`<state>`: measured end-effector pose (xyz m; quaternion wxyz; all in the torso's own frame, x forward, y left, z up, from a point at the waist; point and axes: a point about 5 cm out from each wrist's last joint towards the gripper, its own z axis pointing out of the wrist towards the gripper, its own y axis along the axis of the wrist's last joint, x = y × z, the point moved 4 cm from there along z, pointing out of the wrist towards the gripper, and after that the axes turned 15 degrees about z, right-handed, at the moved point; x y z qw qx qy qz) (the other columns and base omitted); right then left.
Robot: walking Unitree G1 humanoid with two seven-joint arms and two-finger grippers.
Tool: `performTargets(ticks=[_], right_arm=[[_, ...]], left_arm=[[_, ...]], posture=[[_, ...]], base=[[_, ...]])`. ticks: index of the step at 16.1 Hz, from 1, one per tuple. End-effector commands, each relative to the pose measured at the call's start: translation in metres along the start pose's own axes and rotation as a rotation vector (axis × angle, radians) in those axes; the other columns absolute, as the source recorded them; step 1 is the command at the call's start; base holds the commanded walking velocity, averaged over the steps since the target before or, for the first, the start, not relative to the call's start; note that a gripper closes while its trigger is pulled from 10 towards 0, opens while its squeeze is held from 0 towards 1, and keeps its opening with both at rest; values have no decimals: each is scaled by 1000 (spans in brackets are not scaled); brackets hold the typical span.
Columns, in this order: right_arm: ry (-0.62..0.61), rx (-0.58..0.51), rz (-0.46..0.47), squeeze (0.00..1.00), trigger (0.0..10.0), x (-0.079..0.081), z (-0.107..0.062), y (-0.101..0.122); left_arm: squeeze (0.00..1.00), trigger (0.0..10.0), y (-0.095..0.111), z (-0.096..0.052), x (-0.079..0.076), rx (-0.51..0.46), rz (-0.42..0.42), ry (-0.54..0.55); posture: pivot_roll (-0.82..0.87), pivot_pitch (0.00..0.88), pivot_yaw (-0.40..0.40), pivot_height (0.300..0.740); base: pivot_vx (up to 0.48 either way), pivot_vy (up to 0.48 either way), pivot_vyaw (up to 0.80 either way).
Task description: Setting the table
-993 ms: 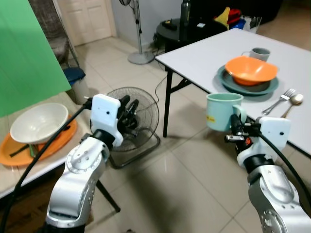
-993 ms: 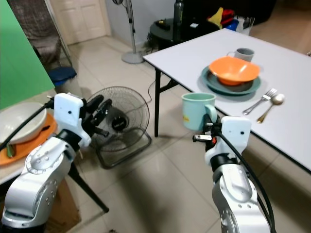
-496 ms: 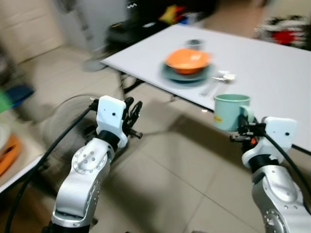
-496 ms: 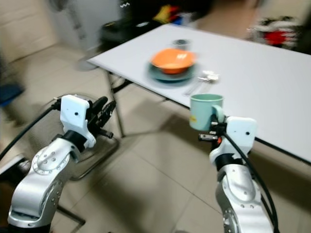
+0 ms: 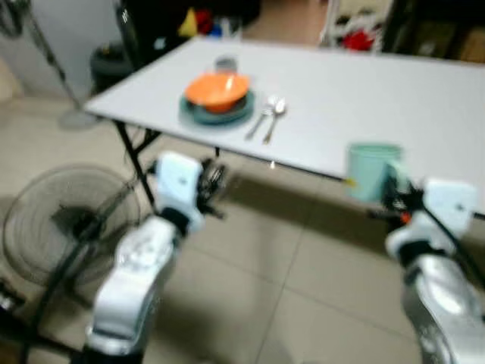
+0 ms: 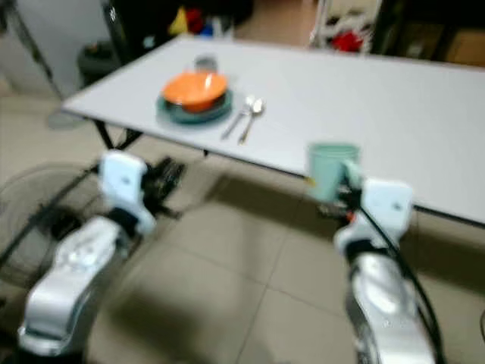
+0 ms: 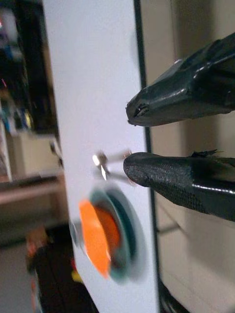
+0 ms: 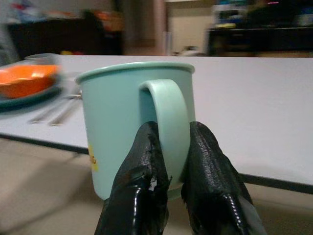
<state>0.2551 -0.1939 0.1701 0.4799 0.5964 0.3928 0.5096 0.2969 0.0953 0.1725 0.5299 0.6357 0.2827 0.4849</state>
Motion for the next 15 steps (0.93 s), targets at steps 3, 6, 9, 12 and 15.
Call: performTargets(ticks=[3, 6, 9, 12, 15], right_arm=[[22, -13, 14, 0, 10000, 6, 0, 4], [24, -13, 13, 0, 10000, 6, 1, 5], [42, -16, 12, 0, 10000, 8, 3, 6], [82, -20, 6, 0, 10000, 13, 5, 8], [150, -10, 18, 0, 10000, 23, 6, 7]], left_arm=[[0, 10000, 1, -1, 7, -9, 3, 11], [0, 10000, 1, 0, 5, -11, -1, 3], [0, 10000, 1, 0, 6, -14, -8, 6], [0, 10000, 1, 1, 6, -12, -17, 13], [0, 10000, -2, 0, 11, -2, -25, 36]], posture=[[8, 0, 80, 740], [5, 0, 79, 740], [4, 0, 80, 740], [1, 0, 78, 740], [1, 0, 78, 740]], base=[[0, 0, -800], [0, 0, -800], [0, 0, -744], [0, 0, 0], [167, 0, 0]])
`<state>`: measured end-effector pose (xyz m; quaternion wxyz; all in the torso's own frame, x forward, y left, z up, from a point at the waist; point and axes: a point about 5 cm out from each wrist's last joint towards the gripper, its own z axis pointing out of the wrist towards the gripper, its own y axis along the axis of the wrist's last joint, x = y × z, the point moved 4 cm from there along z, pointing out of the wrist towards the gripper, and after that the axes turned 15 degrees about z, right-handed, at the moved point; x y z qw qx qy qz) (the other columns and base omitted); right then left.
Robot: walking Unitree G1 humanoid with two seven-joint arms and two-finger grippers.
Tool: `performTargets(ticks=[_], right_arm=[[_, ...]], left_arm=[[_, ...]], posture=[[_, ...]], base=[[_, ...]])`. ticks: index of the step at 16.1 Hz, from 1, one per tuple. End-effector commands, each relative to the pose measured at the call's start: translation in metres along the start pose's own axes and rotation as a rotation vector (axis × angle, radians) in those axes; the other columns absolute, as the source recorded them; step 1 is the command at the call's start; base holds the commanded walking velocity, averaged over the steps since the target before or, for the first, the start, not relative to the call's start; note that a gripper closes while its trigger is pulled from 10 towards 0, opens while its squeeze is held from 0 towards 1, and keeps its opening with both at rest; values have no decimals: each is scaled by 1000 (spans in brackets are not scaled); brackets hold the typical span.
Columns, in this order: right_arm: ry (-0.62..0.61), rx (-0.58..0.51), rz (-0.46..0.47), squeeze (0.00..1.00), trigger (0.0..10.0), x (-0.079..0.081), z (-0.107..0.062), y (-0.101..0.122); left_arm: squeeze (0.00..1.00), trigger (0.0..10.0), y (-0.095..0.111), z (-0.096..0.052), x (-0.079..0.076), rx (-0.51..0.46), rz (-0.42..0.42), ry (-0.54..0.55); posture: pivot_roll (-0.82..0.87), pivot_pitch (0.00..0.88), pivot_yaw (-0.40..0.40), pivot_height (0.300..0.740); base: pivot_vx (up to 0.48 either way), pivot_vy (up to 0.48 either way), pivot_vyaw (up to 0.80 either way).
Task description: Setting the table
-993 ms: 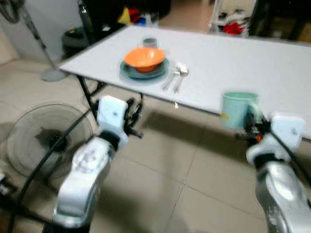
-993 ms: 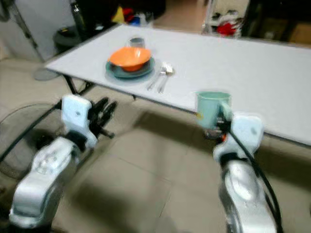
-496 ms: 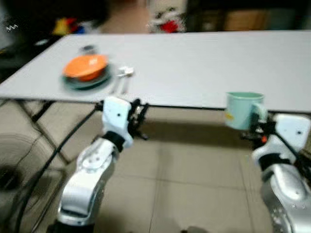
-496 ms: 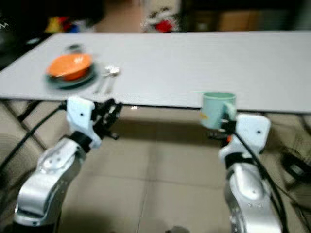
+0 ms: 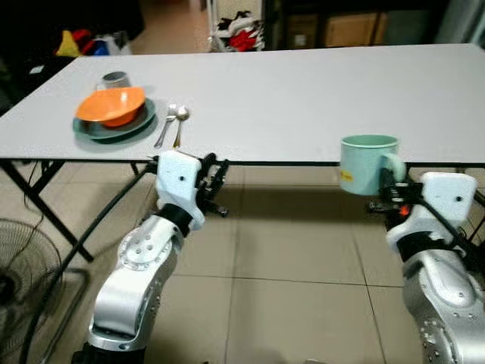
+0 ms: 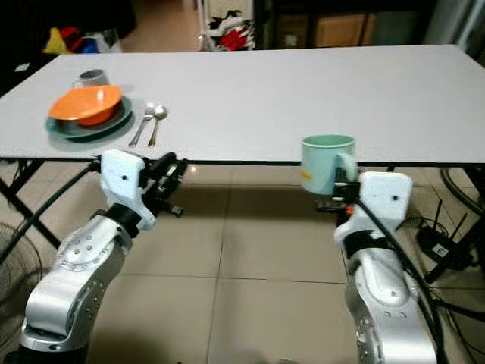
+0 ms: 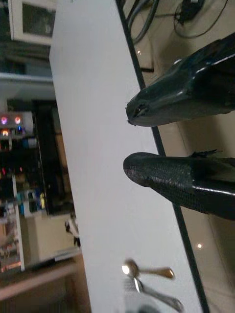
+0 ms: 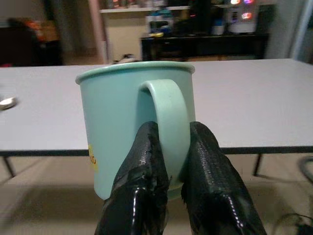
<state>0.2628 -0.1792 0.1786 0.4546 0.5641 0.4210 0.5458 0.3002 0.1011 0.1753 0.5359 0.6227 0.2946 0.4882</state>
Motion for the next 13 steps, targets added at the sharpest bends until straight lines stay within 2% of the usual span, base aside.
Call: performTargets(ticks=[1, 5, 9, 13], right_arm=[[54, 0, 20, 0, 10000, 10, 2, 1], [52, 1, 12, 0, 10000, 10, 2, 0], [24, 4, 21, 0, 10000, 6, 2, -1], [32, -1, 16, 0, 10000, 8, 2, -1]], left_arm=[[0, 10000, -2, -1, 5, 11, -4, 16], [0, 10000, -2, -1, 4, 10, -6, 16], [0, 10000, -1, 0, 4, 7, -2, 7], [0, 10000, 0, 0, 4, 8, 3, 5]], posture=[[1, 0, 78, 740], [5, 0, 71, 740], [4, 0, 80, 740], [5, 0, 82, 740]], base=[[300, 0, 0], [307, 0, 0], [309, 0, -725], [307, 0, 0]])
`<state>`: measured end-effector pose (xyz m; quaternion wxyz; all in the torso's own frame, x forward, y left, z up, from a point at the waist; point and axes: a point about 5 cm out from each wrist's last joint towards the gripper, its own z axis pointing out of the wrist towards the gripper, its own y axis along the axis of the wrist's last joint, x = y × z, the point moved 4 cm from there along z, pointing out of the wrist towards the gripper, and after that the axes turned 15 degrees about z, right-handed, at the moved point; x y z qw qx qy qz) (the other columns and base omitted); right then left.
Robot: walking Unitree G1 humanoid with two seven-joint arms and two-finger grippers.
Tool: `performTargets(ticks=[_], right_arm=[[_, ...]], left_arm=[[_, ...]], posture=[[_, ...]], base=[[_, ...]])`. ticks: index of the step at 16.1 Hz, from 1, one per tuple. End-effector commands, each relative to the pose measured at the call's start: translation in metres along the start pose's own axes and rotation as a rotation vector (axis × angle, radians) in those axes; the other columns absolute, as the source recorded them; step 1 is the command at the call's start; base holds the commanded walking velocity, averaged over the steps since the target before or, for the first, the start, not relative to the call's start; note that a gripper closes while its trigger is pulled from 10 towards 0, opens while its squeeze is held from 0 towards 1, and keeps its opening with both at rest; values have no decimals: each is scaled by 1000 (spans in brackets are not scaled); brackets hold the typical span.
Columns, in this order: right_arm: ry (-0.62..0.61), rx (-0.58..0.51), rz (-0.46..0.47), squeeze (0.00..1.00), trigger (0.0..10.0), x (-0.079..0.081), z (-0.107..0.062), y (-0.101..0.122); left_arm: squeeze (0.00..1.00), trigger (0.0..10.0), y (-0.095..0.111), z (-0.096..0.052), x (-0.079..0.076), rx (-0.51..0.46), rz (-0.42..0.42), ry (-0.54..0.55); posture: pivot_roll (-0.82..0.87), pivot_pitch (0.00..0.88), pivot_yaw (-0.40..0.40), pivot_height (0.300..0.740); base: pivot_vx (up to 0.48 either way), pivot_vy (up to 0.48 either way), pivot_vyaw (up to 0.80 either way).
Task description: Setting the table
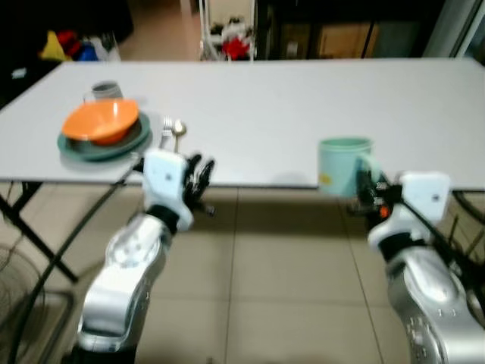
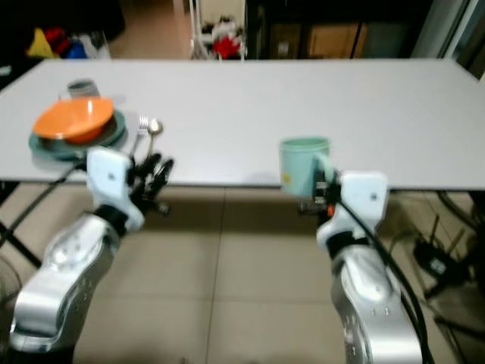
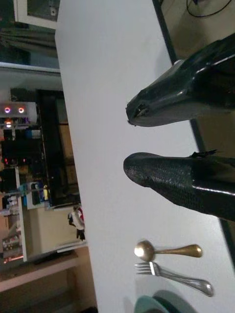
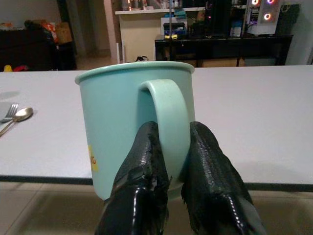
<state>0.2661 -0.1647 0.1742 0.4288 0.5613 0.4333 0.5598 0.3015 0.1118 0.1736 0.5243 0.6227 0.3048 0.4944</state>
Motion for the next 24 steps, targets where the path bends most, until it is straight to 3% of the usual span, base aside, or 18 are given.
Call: performTargets(ticks=[1, 24], right_arm=[[-17, -28, -8, 0, 10000, -5, -1, 7], [-11, -46, -23, 0, 10000, -4, 0, 7]], left_arm=[[0, 10000, 5, 3, -6, -13, -1, -20], [0, 10000, 4, 3, -13, -20, -8, -54]], posture=[[6, 0, 82, 740], [2, 0, 79, 740]], base=[[307, 0, 0], [300, 0, 0]])
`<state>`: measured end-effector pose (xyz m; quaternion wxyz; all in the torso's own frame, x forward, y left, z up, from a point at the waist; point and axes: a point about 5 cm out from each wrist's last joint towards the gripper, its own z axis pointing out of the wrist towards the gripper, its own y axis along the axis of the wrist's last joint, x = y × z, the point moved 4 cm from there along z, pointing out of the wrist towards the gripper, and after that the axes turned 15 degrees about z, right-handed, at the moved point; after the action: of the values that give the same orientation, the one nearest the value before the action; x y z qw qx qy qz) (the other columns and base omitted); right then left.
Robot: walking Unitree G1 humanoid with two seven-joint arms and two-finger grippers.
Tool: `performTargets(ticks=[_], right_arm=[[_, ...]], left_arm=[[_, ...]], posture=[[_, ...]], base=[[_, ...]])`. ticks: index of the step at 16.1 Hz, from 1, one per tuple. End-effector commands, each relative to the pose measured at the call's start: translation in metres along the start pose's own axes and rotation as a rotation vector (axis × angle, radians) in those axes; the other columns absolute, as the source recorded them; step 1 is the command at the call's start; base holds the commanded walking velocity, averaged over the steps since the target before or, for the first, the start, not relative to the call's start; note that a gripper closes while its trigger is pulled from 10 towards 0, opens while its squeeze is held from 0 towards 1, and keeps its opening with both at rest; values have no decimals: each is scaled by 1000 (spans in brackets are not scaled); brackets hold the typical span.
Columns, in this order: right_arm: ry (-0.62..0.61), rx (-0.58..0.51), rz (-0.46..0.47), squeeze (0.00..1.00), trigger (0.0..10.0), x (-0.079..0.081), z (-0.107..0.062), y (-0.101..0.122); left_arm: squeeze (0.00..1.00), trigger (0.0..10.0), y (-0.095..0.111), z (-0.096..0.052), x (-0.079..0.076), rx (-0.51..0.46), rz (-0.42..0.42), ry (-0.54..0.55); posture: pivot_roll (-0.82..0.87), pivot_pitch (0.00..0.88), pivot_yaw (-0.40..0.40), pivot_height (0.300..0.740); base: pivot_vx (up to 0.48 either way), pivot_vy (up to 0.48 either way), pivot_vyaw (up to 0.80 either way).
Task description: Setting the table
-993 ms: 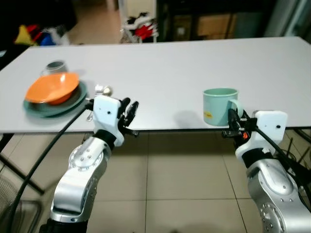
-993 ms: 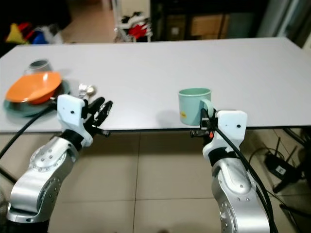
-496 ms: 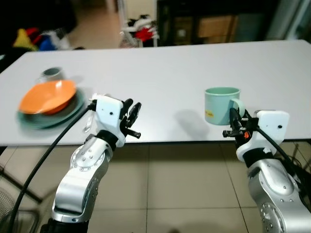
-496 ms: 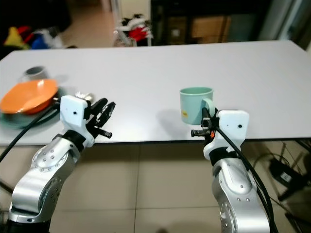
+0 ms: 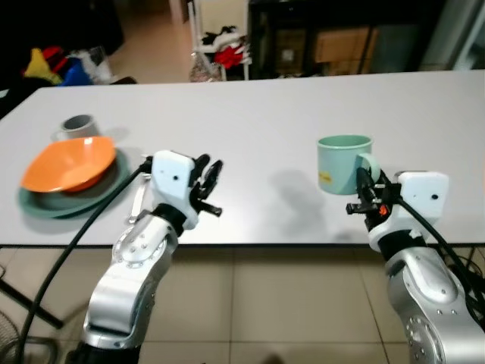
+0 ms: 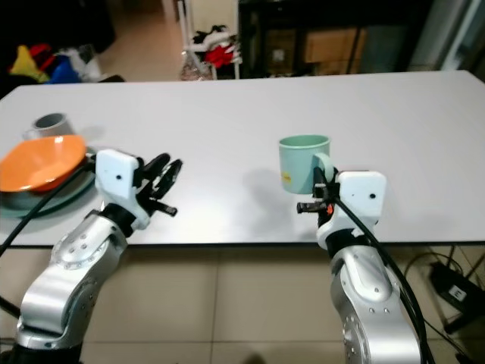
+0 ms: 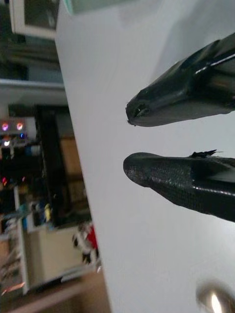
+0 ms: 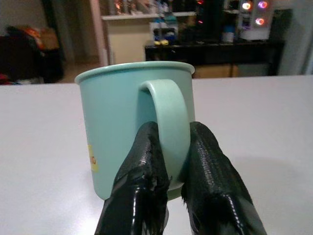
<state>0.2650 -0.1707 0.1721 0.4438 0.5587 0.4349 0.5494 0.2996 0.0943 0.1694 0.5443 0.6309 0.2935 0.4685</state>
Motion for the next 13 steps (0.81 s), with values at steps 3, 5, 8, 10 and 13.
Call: performTargets(ticks=[3, 5, 8, 10, 13], right_arm=[[14, -38, 6, 0, 10000, 3, 2, 8], [18, -38, 7, 0, 10000, 4, 3, 7], [26, -40, 4, 0, 10000, 3, 6, 7], [28, -42, 4, 0, 10000, 3, 8, 8], [36, -42, 2, 0, 10000, 4, 13, 7]], left_arm=[[0, 10000, 3, -1, 5, -9, 23, 9], [0, 10000, 3, -2, 6, -8, 24, 12], [0, 10000, 3, -2, 7, -8, 30, 20], [0, 10000, 3, -2, 8, -8, 33, 24], [0, 10000, 3, -2, 11, -6, 40, 32]], posture=[[2, 0, 78, 740], [6, 0, 74, 740], [11, 0, 70, 740], [18, 0, 66, 740], [32, 0, 60, 740]], base=[[299, 0, 0], [296, 0, 0], [296, 0, 0], [296, 0, 0], [295, 0, 0]])
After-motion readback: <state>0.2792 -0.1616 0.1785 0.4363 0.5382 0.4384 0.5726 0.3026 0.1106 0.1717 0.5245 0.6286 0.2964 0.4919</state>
